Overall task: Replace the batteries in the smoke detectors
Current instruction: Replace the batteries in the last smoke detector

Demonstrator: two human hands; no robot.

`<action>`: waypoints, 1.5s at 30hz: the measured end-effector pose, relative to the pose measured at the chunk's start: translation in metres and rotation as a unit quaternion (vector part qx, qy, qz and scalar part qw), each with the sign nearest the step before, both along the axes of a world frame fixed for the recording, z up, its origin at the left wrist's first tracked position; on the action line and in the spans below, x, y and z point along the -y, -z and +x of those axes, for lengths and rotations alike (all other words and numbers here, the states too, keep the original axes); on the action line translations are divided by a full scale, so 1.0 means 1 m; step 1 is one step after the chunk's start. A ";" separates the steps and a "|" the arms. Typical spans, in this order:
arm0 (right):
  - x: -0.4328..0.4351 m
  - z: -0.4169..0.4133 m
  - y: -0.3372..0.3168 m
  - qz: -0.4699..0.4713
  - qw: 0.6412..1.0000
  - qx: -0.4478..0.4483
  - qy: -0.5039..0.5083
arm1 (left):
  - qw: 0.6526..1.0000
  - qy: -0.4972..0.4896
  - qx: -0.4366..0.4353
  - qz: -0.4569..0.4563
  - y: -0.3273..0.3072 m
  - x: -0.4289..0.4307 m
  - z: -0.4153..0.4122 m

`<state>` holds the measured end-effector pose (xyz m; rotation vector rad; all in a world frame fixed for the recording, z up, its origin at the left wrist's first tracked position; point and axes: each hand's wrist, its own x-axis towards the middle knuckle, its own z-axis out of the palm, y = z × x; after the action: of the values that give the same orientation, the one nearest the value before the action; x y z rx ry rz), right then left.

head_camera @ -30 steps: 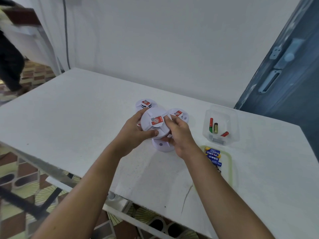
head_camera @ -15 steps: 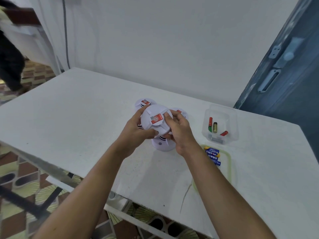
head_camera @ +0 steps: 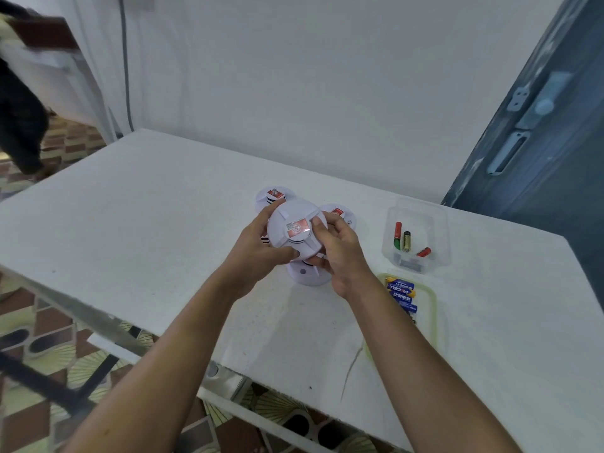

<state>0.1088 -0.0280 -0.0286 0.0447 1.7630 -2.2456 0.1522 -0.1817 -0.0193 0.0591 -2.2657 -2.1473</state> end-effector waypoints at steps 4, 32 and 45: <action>0.003 0.000 0.001 0.003 1.000 -0.009 -0.004 | 1.000 0.017 0.000 -0.006 -0.005 0.005 0.002; 0.072 -0.030 -0.015 0.071 0.996 -0.028 -0.043 | 0.979 -0.123 -0.020 -0.160 -0.002 0.077 -0.001; 0.146 -0.073 -0.014 0.268 0.951 -0.085 -0.126 | 0.954 -0.128 0.020 -0.271 0.014 0.153 -0.050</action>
<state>0.0358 -0.1740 -0.0150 -0.2543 2.2746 -1.5852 0.1023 -0.3351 -0.0335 0.3627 -2.6088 -1.3634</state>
